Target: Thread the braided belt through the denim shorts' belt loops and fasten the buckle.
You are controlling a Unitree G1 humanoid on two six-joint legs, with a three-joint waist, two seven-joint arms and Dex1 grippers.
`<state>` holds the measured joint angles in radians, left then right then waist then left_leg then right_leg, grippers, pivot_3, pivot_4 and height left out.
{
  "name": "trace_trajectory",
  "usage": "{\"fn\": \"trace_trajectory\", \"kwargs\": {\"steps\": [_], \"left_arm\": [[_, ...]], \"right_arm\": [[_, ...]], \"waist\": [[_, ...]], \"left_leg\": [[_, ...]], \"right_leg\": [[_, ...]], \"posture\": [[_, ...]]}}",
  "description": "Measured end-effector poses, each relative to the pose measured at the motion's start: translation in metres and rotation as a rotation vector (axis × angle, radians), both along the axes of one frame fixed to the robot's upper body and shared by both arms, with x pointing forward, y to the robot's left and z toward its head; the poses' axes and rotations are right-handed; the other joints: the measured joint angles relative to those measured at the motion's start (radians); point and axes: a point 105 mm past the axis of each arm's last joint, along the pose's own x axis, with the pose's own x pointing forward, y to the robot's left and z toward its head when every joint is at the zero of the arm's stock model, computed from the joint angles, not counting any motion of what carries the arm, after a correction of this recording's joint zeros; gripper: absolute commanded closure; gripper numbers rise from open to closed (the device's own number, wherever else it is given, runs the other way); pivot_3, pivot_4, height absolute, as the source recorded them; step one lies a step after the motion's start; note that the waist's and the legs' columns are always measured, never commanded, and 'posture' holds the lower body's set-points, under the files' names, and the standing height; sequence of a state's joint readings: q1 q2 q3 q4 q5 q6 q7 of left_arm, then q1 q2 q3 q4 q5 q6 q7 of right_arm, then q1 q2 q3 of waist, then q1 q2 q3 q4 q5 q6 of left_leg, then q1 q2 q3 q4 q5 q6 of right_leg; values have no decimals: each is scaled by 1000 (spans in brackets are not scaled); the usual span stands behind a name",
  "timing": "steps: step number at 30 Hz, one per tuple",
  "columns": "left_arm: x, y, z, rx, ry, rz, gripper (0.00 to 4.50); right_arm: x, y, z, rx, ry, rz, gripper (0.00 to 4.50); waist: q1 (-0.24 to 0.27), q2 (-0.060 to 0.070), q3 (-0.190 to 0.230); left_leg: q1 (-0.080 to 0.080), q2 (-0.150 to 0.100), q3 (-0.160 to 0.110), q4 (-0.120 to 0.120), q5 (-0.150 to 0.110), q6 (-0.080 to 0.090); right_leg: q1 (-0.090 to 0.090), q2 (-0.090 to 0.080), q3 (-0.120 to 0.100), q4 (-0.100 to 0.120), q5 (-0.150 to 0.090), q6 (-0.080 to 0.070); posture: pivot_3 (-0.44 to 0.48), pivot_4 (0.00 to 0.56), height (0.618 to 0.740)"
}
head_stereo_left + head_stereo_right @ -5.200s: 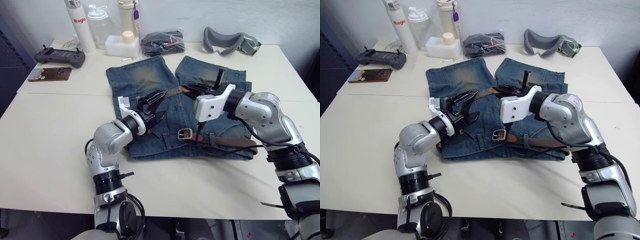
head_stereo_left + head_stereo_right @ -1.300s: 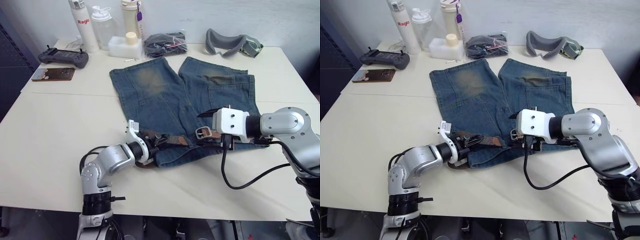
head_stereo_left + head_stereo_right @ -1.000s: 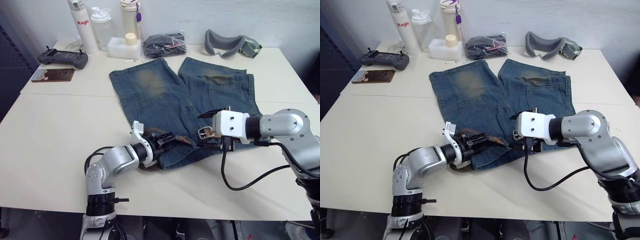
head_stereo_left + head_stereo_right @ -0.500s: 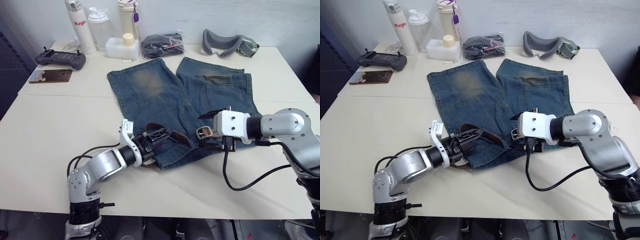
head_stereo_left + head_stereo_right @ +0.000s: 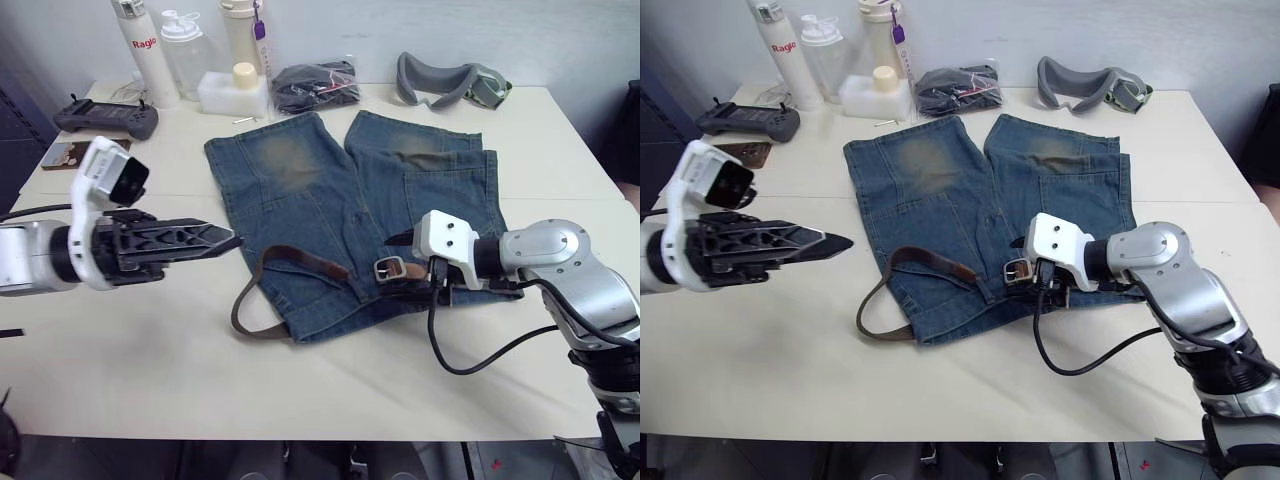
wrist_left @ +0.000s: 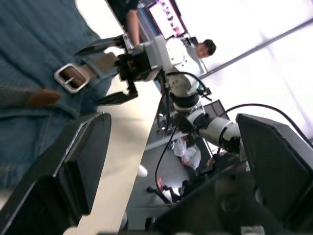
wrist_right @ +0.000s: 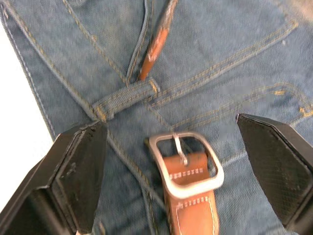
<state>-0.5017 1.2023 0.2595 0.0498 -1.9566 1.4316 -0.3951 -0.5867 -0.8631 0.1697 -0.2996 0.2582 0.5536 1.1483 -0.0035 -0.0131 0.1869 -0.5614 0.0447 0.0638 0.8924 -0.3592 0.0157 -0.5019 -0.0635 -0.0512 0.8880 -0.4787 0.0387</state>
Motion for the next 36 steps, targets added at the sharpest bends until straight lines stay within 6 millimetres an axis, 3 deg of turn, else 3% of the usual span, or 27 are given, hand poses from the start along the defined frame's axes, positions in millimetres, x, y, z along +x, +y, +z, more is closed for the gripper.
{"fn": "trace_trajectory", "kwargs": {"steps": [5,9,14,17,21,24,29,36], "left_arm": [[29,21,-10,120,-132,242,25],[55,35,-22,198,-216,405,25],[56,16,-31,265,-316,370,25],[55,15,-39,288,-313,369,0],[53,19,-52,296,-280,390,0],[53,22,-53,300,-279,413,0],[57,35,-50,311,-279,480,0],[77,70,-42,353,-289,666,0]], "right_arm": [[-4,-1,8,-11,-20,45,0],[-7,8,-6,-106,-70,111,0],[19,6,-32,-152,-81,19,0],[26,1,-29,-147,-64,-26,893],[29,-6,-35,-152,-36,-51,2900],[34,4,-37,-108,-36,-50,3853],[47,31,-33,-37,-60,-46,3906],[63,93,-29,23,-127,28,3907]], "waist": [[2,0,0],[1,0,0],[0,0,1],[0,0,1],[0,0,1],[-2,-1,0],[-19,-1,0],[-35,-1,0]], "left_leg": [[1,0,-1,-1,1,-1],[1,1,-1,0,0,1],[0,0,1,0,1,-1],[0,1,1,0,2,-2],[1,1,0,0,2,-3],[2,1,0,0,2,-3],[2,1,0,0,2,-3],[0,2,3,-1,4,-7]], "right_leg": [[-1,0,-1,1,0,0],[-1,0,-1,2,1,-1],[-1,-1,1,1,2,1],[-1,0,0,2,2,1],[-1,0,0,3,2,1],[0,0,-1,3,2,1],[-1,1,0,4,2,1],[-9,2,2,12,1,0]], "posture": [[0,150,656],[0,150,656],[0,150,656],[0,150,656],[0,150,656],[0,150,656],[0,150,656],[0,150,656]]}}
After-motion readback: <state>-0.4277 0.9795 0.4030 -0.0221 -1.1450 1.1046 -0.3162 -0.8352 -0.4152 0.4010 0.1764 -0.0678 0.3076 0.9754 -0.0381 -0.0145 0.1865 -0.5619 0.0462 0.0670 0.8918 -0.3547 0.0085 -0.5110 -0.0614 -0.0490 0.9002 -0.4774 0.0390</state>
